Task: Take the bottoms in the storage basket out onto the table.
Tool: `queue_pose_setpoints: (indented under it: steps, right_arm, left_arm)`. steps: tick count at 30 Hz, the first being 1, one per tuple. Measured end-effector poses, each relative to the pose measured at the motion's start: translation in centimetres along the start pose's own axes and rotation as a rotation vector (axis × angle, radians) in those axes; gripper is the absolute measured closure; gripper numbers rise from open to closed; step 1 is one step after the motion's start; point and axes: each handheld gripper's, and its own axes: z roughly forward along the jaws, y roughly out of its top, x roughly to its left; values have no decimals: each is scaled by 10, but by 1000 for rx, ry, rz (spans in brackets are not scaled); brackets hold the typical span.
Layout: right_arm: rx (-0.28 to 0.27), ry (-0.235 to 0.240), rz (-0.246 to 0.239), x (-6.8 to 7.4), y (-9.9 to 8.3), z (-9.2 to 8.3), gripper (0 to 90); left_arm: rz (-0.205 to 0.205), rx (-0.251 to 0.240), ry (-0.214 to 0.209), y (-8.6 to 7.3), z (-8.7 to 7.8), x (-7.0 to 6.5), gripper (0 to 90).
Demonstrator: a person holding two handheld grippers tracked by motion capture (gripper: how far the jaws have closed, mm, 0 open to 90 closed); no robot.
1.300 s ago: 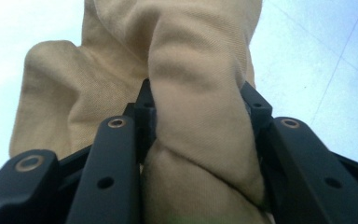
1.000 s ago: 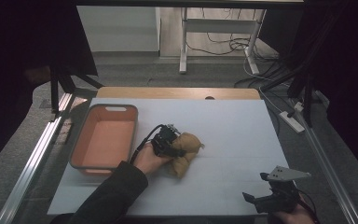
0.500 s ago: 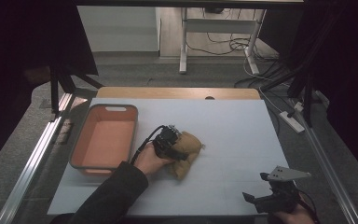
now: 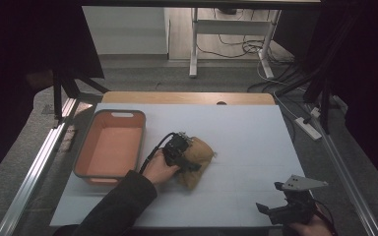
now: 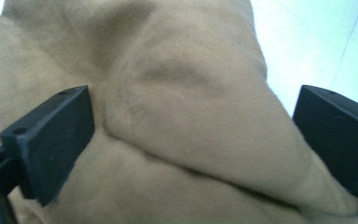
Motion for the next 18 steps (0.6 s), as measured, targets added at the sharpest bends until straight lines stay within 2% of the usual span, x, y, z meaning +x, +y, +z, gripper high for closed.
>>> queue_pose_setpoints:
  steps: [11, 18]
  right_arm:
    - [3, 5, -8, 1, 0, 0, 42]
    - [14, 8, -34, 2, 0, 1, 43]
  left_arm:
    - [14, -1, 18, 0, -1, -2, 0]
    - [20, 0, 16, 1, -3, -4, 0]
